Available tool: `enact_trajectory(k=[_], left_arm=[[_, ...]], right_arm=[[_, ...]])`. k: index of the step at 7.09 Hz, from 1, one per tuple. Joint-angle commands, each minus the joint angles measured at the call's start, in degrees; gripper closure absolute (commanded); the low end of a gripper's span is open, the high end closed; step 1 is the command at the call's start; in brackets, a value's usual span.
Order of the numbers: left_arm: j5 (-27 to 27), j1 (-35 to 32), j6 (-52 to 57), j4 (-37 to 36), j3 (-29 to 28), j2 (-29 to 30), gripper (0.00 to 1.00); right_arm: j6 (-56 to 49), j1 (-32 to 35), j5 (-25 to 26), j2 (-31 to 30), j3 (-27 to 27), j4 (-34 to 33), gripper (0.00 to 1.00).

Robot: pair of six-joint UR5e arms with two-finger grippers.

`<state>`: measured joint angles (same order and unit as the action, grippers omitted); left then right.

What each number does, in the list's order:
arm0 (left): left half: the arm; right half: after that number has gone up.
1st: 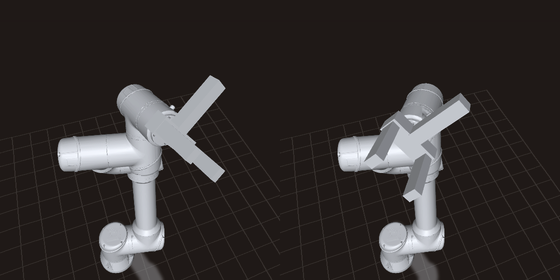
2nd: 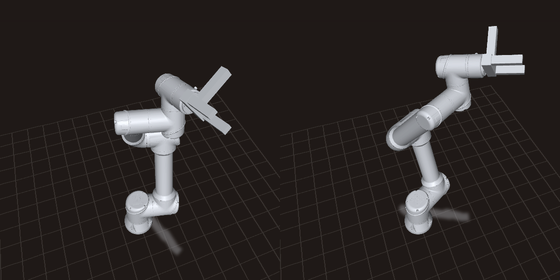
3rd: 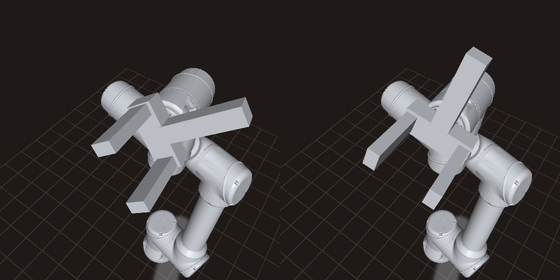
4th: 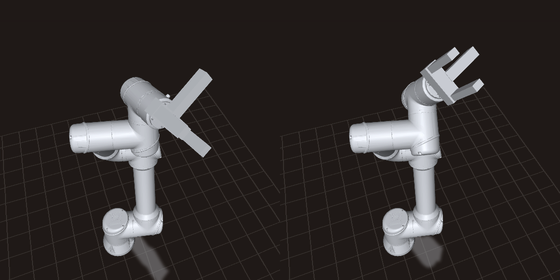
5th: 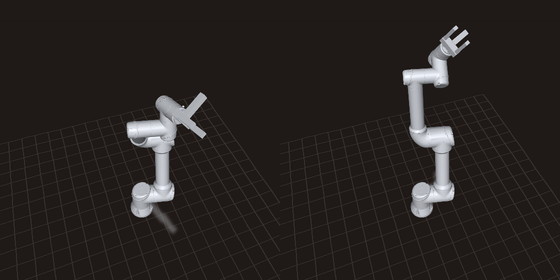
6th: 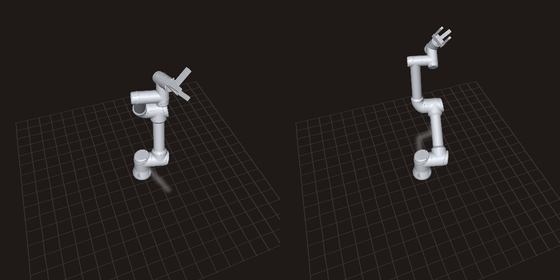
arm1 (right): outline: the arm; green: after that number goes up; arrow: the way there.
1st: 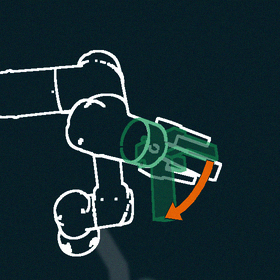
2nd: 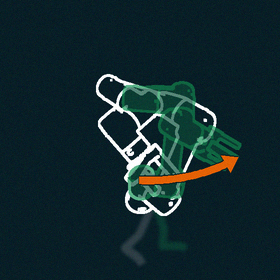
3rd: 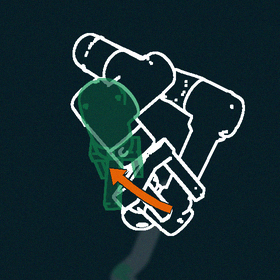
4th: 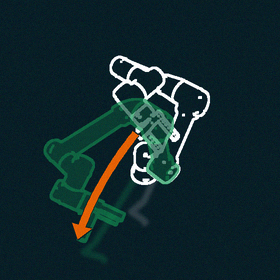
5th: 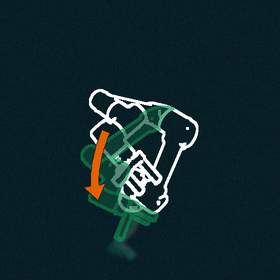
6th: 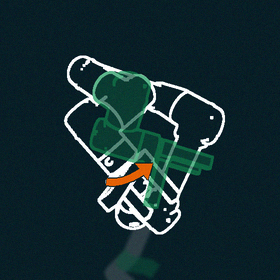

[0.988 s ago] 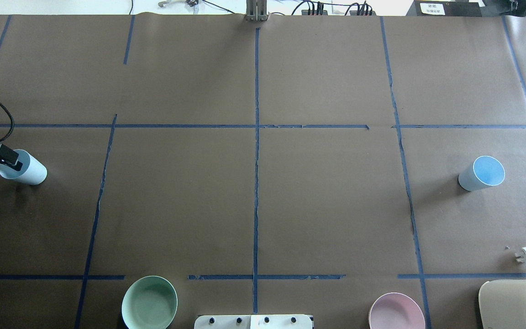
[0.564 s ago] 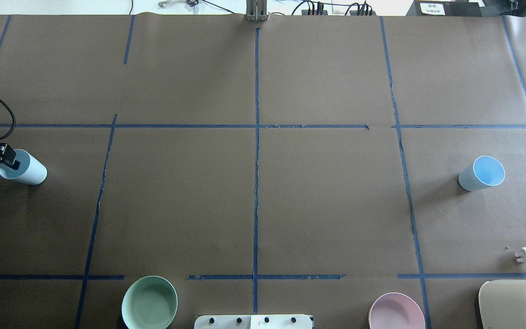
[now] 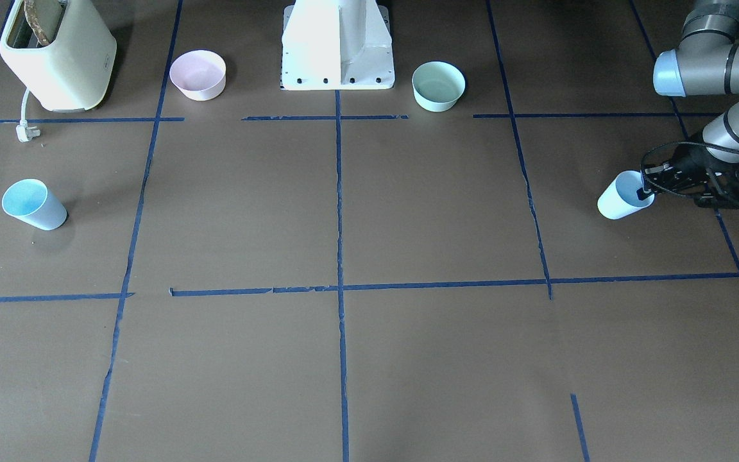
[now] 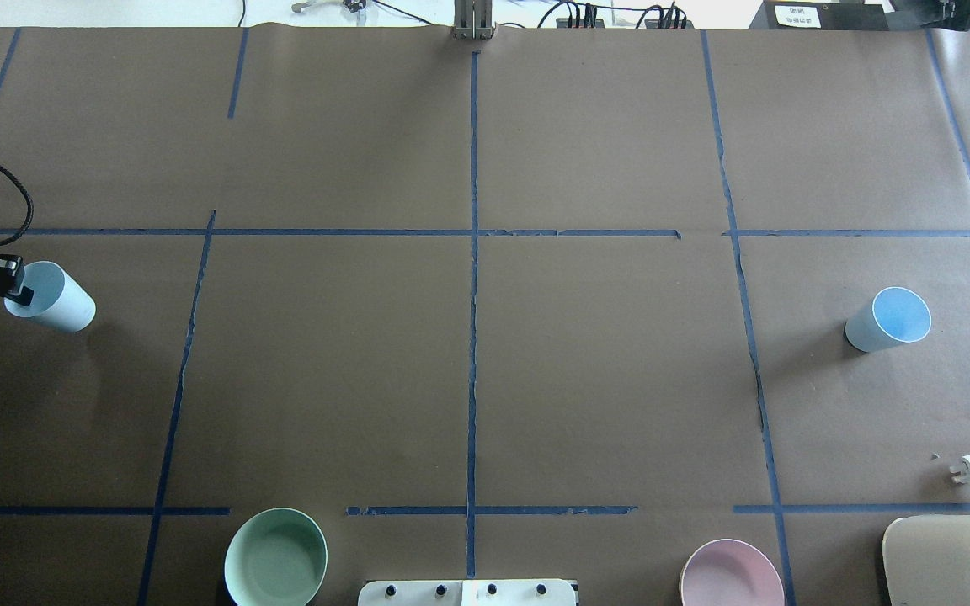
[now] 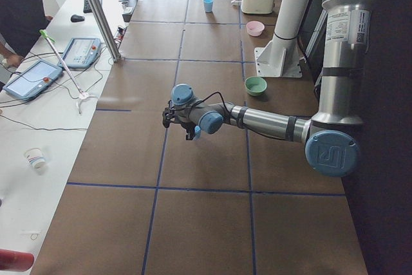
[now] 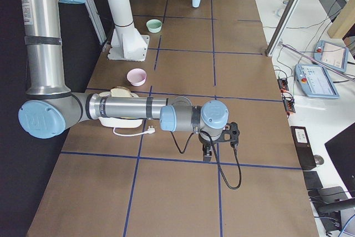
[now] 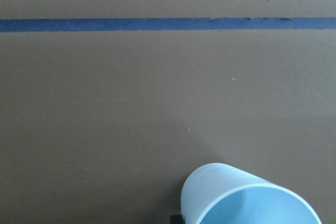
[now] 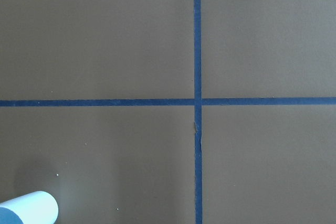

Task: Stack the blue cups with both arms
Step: 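Carry the light-blue cup with the left gripper to the table center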

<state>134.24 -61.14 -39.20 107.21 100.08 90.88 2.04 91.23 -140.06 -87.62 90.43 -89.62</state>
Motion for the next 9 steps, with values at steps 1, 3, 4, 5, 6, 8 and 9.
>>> enact_trajectory(k=[1,3,4,5,6,8,9], left_arm=[[-0.03,0.15,-1.22,-18.8,10.36,5.85,1.0],[-0.38,3.98,-10.49,-30.95,11.46,19.96,1.0],[-0.64,10.37,-18.99,-32.31,9.62,26.39,1.0],[-4.04,15.3,-26.56,-31.63,6.3,32.37,1.0],[-7.55,19.96,-32.9,-29.27,0.78,38.61,1.0],[-13.28,25.43,-43.29,-14.65,-11.69,45.15,1.0],[-15.39,27.2,-44.64,-12.48,-15.49,47.18,1.0]], right_arm=[[-0.02,-0.09,0.05,0.87,-0.17,-0.03,0.0],[-0.11,-0.18,0.05,0.34,-0.43,-0.03,0.0],[-0.11,-0.18,-0.03,0.34,-0.09,-0.03,0.0],[-0.02,-0.18,-0.12,0.43,0.0,-0.03,0.0],[-0.11,-0.18,-0.56,0.43,0.0,-0.03,0.0],[-0.11,-0.18,-1.53,0.52,0.35,0.06,0.0],[-0.02,-0.26,-1.62,0.52,0.44,0.06,0.0]])
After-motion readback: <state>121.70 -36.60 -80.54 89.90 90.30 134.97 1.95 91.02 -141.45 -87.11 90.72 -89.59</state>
